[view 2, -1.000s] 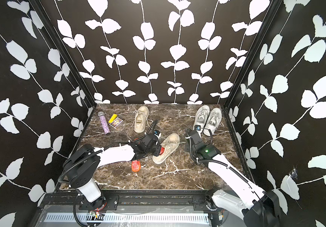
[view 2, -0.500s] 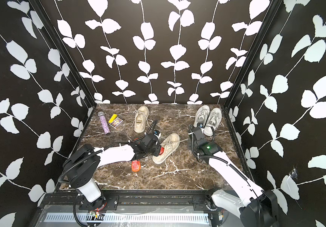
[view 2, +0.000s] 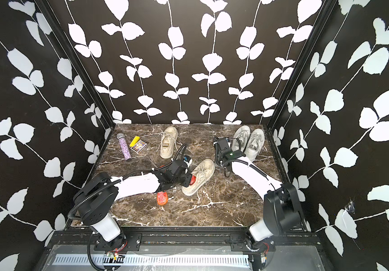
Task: Remove the insole from the shoe
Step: Untie the shoelace on the shoe.
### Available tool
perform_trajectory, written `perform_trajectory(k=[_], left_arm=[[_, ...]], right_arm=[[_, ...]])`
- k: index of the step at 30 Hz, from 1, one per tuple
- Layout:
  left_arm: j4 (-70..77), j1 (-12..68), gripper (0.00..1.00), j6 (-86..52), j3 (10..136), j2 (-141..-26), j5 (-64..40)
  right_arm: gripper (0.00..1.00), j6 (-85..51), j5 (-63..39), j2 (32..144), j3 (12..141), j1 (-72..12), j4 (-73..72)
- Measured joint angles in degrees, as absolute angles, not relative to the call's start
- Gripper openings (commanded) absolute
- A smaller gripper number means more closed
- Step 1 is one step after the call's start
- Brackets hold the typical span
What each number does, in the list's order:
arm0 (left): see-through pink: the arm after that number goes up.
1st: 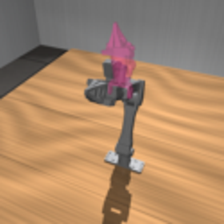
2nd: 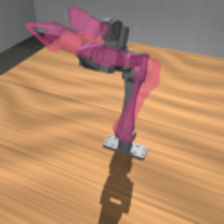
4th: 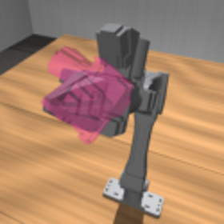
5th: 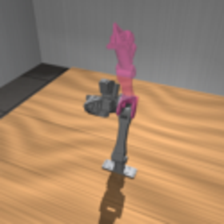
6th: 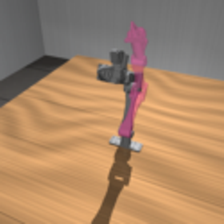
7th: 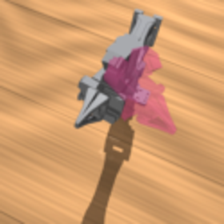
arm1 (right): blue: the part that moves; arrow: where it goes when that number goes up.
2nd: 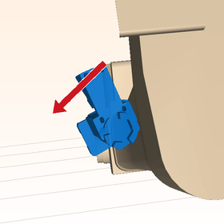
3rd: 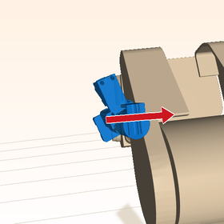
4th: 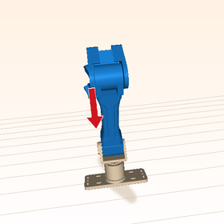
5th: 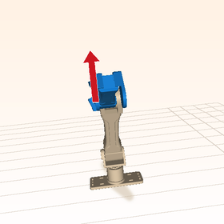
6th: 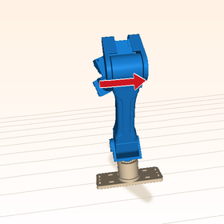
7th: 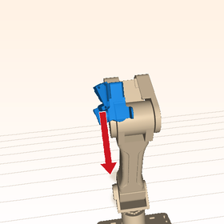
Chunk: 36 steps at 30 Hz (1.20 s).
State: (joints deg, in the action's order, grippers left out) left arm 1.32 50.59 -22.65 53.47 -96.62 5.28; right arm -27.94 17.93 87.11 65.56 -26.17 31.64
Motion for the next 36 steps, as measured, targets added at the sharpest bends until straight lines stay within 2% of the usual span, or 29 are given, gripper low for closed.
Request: perform_trajectory(k=[3, 8, 13, 20, 29, 36], left_arm=[[1.91, 50.57, 0.00, -22.61, 53.19, -96.62, 5.10], [2.09, 50.57, 0.00, -22.24, 53.15, -96.62, 4.93], [2.09, 50.57, 0.00, -21.80, 53.15, -96.62, 4.86], [2.11, 50.54, 0.00, -21.85, 53.15, -96.62, 4.67], [2.09, 50.41, 0.00, -22.02, 53.12, -96.42, 3.81], [2.07, 50.41, 0.00, -22.04, 53.12, -96.40, 3.42]], right_arm=[[0.63, -26.92, 17.23, 85.56, 63.11, -26.17, 31.59], [0.51, -25.45, 12.99, 77.52, 54.87, -26.52, 30.55], [0.48, -25.34, 7.22, 72.90, 50.57, -29.45, 28.08], [0.43, -26.39, 0.82, 78.13, 49.65, -32.77, 22.15], [0.29, -28.21, -3.64, 86.52, 51.66, -33.82, 19.03], [0.27, -28.34, -5.08, 89.03, 54.52, -33.98, 18.00]])
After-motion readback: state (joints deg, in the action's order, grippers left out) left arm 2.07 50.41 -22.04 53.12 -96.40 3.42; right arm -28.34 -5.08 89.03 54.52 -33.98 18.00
